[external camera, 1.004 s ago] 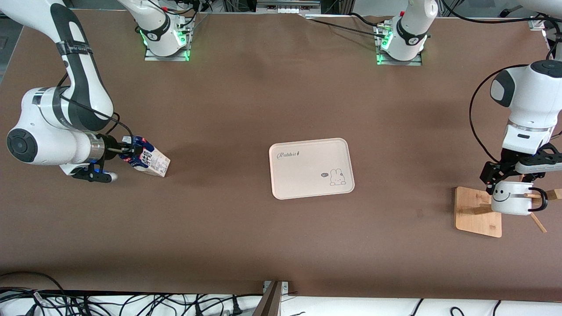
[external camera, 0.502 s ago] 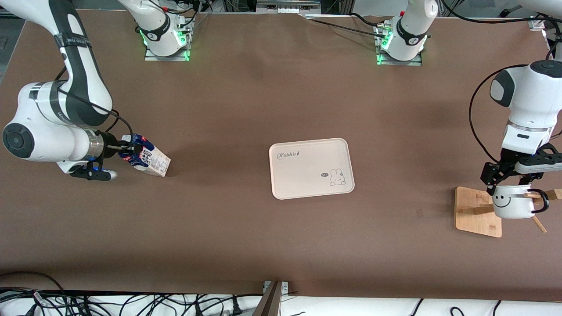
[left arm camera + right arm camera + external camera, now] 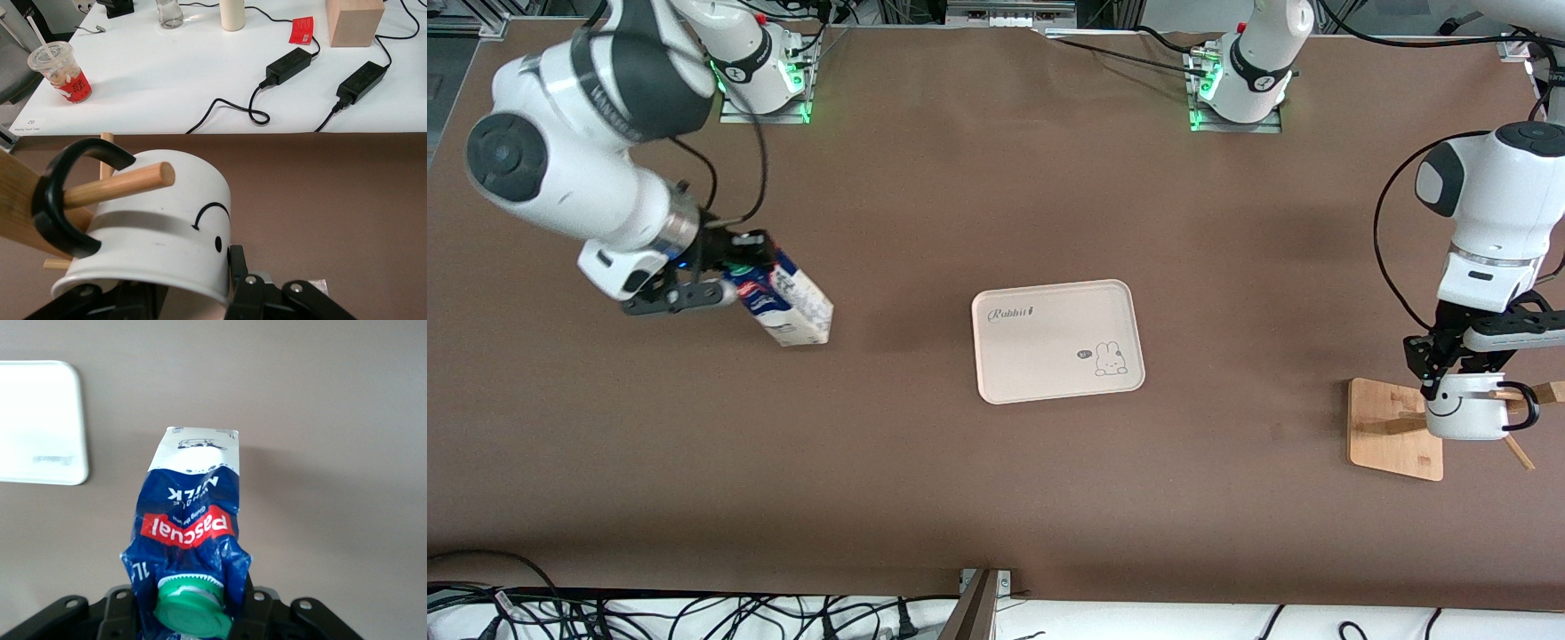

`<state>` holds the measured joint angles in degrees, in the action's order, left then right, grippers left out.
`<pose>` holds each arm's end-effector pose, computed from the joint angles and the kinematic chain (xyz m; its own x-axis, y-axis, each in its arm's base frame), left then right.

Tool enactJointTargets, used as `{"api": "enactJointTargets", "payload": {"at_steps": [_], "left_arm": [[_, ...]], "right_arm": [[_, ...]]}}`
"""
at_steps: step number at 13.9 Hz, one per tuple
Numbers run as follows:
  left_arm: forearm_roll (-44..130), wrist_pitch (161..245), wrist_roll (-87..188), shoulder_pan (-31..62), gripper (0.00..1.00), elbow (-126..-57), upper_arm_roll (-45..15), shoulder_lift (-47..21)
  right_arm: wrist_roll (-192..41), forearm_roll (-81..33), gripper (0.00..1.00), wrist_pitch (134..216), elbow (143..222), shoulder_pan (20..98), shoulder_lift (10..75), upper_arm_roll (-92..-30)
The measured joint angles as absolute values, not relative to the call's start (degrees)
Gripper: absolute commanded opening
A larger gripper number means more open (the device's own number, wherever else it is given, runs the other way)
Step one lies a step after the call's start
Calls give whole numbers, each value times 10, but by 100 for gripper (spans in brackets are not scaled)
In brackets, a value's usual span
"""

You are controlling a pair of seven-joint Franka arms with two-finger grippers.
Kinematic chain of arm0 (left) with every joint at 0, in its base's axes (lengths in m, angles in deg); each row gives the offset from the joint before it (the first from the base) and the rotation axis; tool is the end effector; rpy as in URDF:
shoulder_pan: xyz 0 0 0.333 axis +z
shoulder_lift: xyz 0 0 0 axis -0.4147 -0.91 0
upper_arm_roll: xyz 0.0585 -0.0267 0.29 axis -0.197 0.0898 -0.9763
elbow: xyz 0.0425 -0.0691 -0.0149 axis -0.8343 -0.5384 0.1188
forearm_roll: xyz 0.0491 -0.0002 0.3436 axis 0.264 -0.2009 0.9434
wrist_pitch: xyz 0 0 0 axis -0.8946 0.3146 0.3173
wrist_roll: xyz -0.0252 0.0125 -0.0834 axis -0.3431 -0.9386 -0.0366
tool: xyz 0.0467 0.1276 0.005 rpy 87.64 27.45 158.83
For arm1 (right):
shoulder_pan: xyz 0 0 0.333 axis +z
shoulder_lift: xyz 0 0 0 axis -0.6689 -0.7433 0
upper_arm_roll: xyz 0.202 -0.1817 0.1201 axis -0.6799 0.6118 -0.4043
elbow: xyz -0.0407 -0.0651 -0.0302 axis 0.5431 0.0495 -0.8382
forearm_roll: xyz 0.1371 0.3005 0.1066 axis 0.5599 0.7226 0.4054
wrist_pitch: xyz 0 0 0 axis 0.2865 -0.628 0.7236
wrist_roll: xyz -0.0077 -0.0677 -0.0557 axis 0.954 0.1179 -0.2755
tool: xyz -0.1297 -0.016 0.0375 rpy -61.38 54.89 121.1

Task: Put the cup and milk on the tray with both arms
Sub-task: 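Carry the carton toward the tray while the left gripper lifts the mug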

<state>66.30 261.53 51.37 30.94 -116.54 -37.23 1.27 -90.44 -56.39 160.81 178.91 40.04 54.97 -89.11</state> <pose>0.5809 0.0860 0.3759 0.7738 0.0112 0.6333 0.1006 -0.9893 -0.1054 0.5253 0.1951 0.4613 0.9809 0.1704 -0.0939 0.1563 -0.9776 -0.1409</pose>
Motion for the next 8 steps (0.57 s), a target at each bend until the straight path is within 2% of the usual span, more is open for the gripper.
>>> {"api": "enactJointTargets", "payload": {"at_steps": [4,8], "left_arm": [[663,2615,514,297,0,-1165,-369,19],[664,2614,515,280,0,-1166,-365,32]], "right_arm": [[-906,-564,50,1614,1738,456,516,-903],[-963,-568,50,1585,1679,516,443,-903]]}}
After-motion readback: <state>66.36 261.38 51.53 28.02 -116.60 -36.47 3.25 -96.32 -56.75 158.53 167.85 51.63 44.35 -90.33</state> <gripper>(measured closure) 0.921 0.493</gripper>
